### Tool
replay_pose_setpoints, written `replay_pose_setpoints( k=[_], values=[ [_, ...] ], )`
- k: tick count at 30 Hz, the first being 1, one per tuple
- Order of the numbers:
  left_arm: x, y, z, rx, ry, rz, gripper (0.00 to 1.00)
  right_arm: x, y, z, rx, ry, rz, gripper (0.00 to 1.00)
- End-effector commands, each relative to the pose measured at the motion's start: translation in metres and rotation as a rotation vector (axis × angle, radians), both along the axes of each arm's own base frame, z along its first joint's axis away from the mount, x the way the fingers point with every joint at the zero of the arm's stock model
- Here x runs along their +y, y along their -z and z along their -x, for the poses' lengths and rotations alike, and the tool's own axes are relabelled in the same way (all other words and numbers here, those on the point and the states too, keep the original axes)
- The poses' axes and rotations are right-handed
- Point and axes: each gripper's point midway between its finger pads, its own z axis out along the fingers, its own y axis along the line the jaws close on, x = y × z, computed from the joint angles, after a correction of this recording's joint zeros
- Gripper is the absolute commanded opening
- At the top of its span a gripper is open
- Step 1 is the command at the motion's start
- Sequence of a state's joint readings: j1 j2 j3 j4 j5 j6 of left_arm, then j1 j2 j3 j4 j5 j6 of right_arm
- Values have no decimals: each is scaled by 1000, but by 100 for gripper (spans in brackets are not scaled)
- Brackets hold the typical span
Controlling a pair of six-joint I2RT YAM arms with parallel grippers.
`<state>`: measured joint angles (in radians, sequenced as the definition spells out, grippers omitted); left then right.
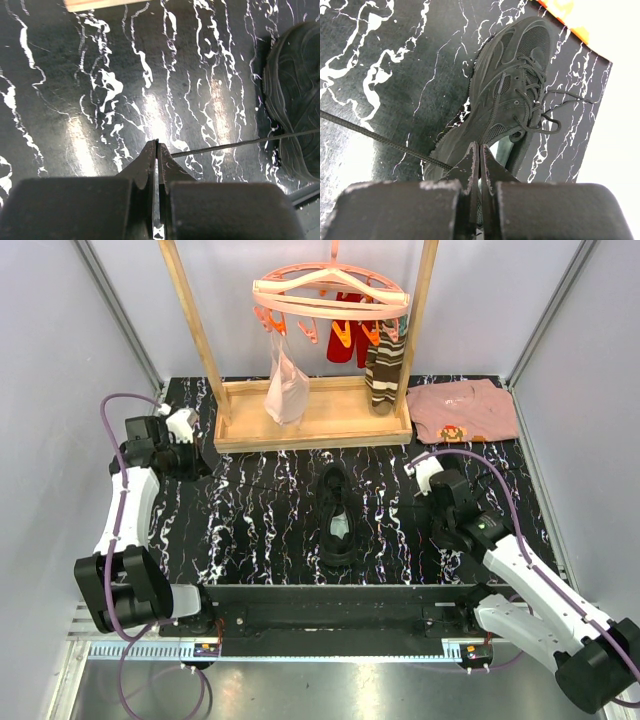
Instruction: Tie the shoes
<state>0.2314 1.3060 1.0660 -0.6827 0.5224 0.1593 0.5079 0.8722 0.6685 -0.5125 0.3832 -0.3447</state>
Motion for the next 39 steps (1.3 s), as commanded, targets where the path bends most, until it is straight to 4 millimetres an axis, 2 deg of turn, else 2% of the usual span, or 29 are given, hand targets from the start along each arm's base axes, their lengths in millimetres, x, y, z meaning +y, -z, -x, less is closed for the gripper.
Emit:
replay_pose_setpoints(
  k=[1, 6, 10, 12, 21, 28, 35, 39],
  values=[
    [27, -29, -21, -133, -93, -57, 0, -6, -10, -8, -55, 32, 6, 0],
    [38, -38, -24, -160, -118, -70, 0, -11, -8, -10, -52, 41, 35, 0],
    [41, -27, -21, -132, -113, -70, 0, -17, 0, -6, -34, 23, 83, 0],
    [38, -21, -19, -116, -101, -55, 0, -17, 11, -5, -5, 16, 95, 0],
    [29, 37, -3, 60, -95, 8, 0, 7, 50, -20, 74, -78, 85, 0],
    [-3, 79, 13, 179, -11, 53, 0, 42, 68, -28, 123, -246, 17, 0],
    [-12, 113, 9, 326, 6, 74, 0, 70, 85, -32, 195, -395, -8, 0],
    [-23, 124, 8, 356, 63, 59, 2, 78, 94, -43, 227, -384, -22, 1]
  ],
)
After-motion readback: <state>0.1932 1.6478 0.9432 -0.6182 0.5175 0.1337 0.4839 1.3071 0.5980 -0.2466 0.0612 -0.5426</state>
